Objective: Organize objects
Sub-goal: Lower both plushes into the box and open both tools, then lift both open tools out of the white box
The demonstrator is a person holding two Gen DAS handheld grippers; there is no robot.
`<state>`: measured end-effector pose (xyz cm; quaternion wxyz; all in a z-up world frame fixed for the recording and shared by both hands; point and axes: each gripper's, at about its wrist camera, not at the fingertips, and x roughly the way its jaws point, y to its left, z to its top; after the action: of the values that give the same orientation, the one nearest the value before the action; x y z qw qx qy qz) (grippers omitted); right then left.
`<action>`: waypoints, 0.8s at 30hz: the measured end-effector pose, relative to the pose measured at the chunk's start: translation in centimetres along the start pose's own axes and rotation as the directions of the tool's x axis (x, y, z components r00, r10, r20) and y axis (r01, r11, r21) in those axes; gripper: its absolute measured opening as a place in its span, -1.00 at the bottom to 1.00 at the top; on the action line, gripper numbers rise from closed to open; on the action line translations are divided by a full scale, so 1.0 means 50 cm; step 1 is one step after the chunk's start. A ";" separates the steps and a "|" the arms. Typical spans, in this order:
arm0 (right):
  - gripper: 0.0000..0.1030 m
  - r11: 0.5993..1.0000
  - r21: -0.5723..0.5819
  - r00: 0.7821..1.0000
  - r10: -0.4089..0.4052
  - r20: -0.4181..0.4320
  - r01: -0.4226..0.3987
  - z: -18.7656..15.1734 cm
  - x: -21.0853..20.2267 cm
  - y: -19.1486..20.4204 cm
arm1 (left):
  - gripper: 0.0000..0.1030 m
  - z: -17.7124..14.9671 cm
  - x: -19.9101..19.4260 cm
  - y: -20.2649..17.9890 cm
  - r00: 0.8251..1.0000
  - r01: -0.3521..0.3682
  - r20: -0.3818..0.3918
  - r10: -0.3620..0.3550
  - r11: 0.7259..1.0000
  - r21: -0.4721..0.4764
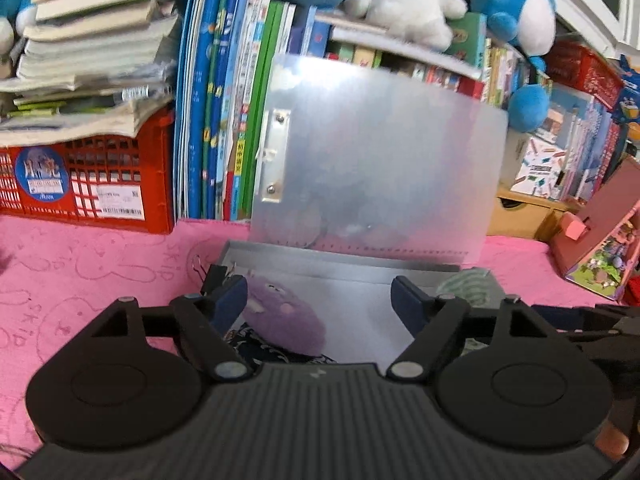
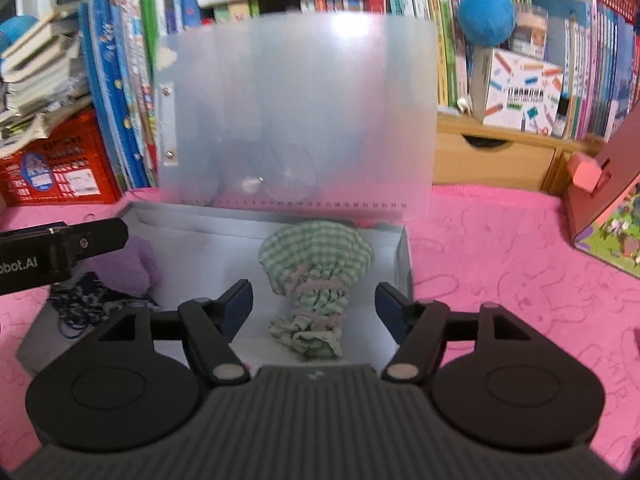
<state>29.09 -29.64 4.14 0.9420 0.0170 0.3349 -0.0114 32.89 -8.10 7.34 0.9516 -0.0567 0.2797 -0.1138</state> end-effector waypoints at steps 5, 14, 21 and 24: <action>0.56 1.000 -0.010 0.999 0.027 0.039 -0.027 -0.003 -0.054 0.008 | 0.61 0.003 -0.055 -0.007 1.000 0.010 0.026 -0.010 1.000 0.018; 0.59 0.994 -0.052 0.990 0.099 0.103 -0.094 -0.047 -0.166 0.026 | 0.62 -0.031 -0.190 -0.007 0.997 0.039 0.060 -0.044 0.996 0.084; 0.63 0.985 -0.107 0.978 0.154 0.141 -0.139 -0.111 -0.244 0.052 | 0.62 -0.097 -0.297 0.003 0.994 0.061 0.084 -0.072 0.991 0.120; 0.63 0.979 -0.126 0.972 0.178 0.150 -0.160 -0.143 -0.271 0.063 | 0.63 -0.133 -0.343 0.009 0.991 0.073 0.099 -0.086 0.989 0.129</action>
<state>14.20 -26.07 7.22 0.9629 -0.0087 0.2553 0.0866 15.35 -3.73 10.61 0.9613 -0.0137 0.2194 -0.1660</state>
